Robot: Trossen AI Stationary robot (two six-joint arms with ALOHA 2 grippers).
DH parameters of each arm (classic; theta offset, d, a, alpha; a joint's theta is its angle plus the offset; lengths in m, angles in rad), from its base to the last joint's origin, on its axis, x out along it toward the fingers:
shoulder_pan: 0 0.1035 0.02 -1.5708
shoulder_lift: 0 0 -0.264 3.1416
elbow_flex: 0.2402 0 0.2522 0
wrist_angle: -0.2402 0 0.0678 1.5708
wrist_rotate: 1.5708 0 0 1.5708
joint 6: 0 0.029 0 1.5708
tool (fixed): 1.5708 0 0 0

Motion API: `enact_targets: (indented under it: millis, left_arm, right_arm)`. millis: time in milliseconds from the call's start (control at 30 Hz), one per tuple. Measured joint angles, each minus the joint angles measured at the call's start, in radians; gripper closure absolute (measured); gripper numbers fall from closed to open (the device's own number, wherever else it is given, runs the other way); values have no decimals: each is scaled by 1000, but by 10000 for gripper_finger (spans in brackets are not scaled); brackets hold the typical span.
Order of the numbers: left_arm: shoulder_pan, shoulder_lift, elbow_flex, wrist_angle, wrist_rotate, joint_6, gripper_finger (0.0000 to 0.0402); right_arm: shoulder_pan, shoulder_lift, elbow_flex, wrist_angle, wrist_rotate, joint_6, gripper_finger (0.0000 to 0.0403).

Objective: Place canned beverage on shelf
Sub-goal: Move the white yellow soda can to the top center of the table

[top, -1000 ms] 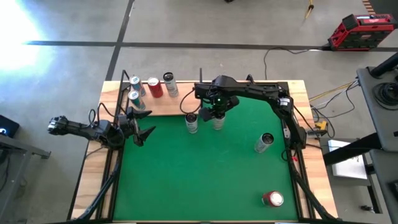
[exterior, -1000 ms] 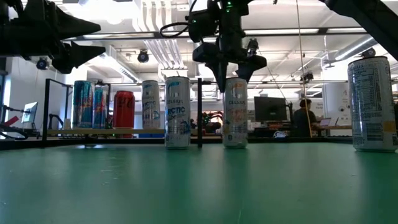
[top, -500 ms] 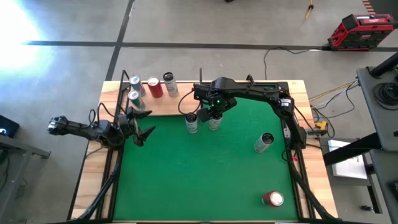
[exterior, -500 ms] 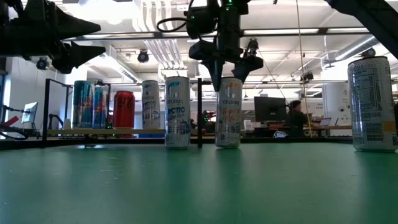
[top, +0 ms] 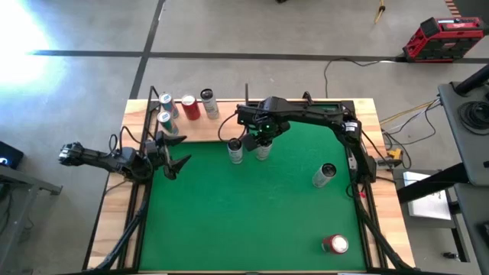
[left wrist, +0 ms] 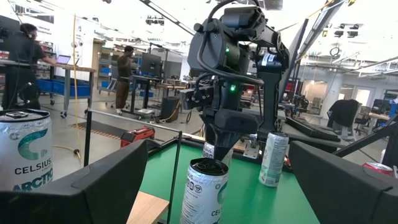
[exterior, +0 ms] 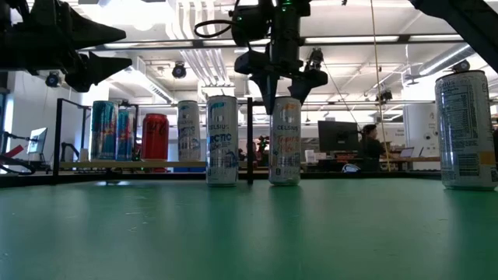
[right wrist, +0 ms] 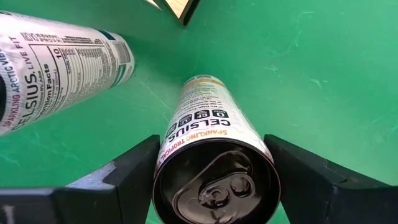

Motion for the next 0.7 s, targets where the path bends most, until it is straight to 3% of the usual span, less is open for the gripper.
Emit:
enact_targets:
  millis: [700]
  left_arm:
    - [0, 0, 0, 0, 0, 0, 27]
  right_arm:
    - [17, 6, 31, -25, 8, -40, 138]
